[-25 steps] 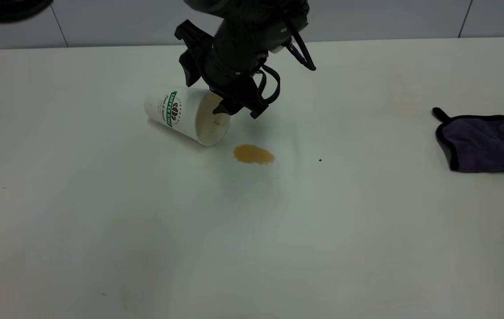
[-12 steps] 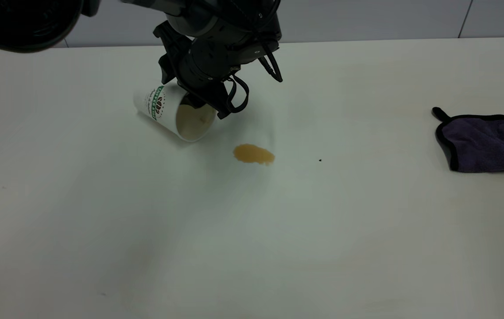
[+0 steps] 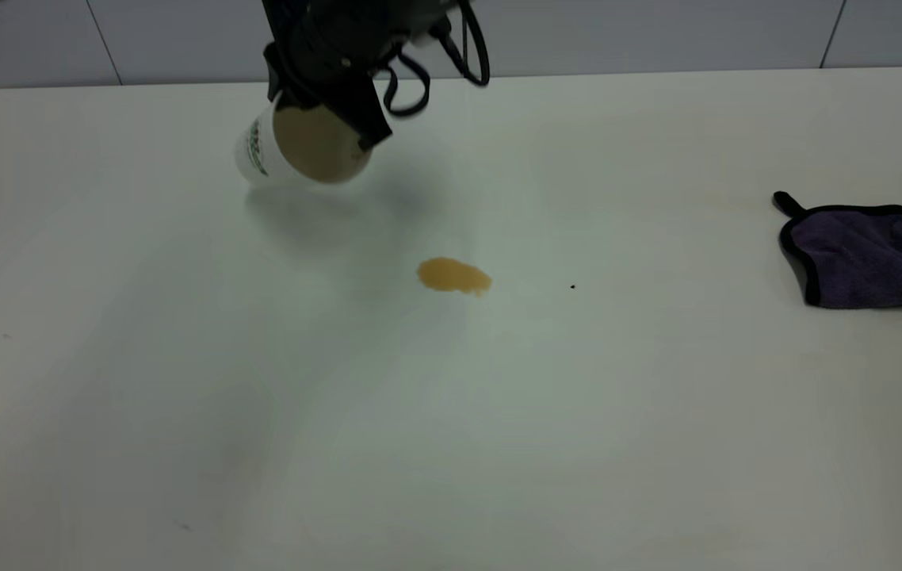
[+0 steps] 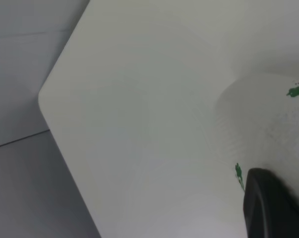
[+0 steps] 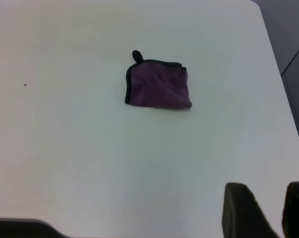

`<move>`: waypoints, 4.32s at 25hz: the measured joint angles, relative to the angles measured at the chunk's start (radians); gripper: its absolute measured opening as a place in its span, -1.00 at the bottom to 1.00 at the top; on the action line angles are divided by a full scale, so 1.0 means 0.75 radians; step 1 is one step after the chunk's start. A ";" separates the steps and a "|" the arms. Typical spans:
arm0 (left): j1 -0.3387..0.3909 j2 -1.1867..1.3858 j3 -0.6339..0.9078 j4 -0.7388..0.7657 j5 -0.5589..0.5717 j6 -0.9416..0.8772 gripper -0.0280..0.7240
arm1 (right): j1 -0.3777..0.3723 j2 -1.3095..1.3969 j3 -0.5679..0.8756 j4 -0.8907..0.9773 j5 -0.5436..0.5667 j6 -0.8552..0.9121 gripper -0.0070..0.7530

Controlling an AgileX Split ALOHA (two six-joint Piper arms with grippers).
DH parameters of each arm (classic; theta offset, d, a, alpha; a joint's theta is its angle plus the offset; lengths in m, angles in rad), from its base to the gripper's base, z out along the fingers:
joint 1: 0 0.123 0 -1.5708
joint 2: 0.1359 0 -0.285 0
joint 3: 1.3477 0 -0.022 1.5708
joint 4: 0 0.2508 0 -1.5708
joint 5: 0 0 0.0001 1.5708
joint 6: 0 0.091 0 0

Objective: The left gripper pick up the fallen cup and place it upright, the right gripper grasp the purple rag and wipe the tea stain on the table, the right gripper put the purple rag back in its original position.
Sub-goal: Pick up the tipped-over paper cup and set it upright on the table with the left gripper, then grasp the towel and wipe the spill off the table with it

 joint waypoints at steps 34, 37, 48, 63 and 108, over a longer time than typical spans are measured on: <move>0.534 -0.001 0.001 -1.512 -0.166 0.833 -0.57 | 0.000 0.000 0.000 0.000 0.000 0.001 -0.35; 0.534 -0.003 0.001 -1.514 -0.187 0.833 -0.17 | 0.000 0.000 0.000 0.000 0.000 0.000 -0.35; 0.534 -0.245 -0.184 -1.461 0.057 0.806 0.78 | 0.000 0.000 0.000 0.000 0.000 0.000 -0.35; 0.540 -0.873 -0.105 -1.173 0.180 0.534 0.17 | 0.000 0.000 0.000 0.000 0.000 0.001 -0.35; 0.804 -3.347 2.048 -1.058 0.150 0.257 0.08 | 0.000 0.000 0.000 0.000 0.000 0.000 -0.35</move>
